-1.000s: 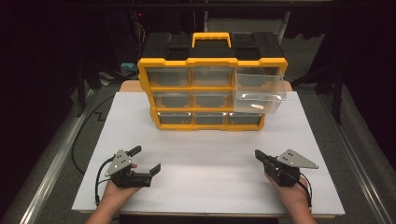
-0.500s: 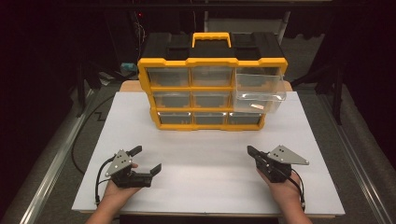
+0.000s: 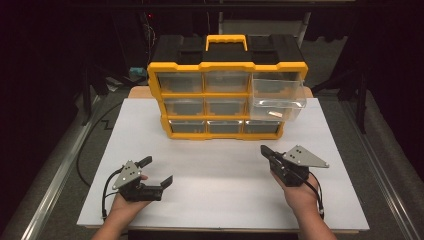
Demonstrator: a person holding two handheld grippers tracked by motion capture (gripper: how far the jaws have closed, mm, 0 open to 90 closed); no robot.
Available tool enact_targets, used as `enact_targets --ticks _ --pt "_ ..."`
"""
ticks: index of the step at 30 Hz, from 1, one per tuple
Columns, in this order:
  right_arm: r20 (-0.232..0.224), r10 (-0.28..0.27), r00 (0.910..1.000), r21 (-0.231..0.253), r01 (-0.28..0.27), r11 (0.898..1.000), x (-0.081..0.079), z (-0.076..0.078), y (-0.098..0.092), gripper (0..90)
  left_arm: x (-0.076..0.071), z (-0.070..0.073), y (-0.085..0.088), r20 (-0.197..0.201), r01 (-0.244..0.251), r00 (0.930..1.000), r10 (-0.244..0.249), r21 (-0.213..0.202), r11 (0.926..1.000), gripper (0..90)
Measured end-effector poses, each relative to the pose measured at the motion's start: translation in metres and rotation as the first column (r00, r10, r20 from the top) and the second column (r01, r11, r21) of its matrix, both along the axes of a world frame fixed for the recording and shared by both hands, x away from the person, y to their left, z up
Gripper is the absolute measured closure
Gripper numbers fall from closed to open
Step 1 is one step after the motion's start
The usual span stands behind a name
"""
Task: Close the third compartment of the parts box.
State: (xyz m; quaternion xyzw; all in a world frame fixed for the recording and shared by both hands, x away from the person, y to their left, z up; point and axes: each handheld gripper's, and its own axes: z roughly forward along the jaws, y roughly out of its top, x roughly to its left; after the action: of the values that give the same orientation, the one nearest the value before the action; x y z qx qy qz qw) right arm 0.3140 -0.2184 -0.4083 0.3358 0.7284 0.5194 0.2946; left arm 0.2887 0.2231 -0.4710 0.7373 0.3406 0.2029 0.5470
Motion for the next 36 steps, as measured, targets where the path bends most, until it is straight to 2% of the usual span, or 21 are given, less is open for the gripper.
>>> enact_targets --ticks 13,36 --pt "0.064 -0.006 0.9979 0.011 0.005 1.000 0.001 0.034 0.007 90.0 0.000 0.000 0.000 0.002 0.000 1.0000 0.000 -0.005 1.0000 0.5" --pt "0.149 -0.033 0.9884 0.033 0.028 0.999 0.002 0.075 0.009 90.0 0.000 0.000 0.000 0.005 0.002 1.0000 -0.002 -0.010 0.9999 0.4"
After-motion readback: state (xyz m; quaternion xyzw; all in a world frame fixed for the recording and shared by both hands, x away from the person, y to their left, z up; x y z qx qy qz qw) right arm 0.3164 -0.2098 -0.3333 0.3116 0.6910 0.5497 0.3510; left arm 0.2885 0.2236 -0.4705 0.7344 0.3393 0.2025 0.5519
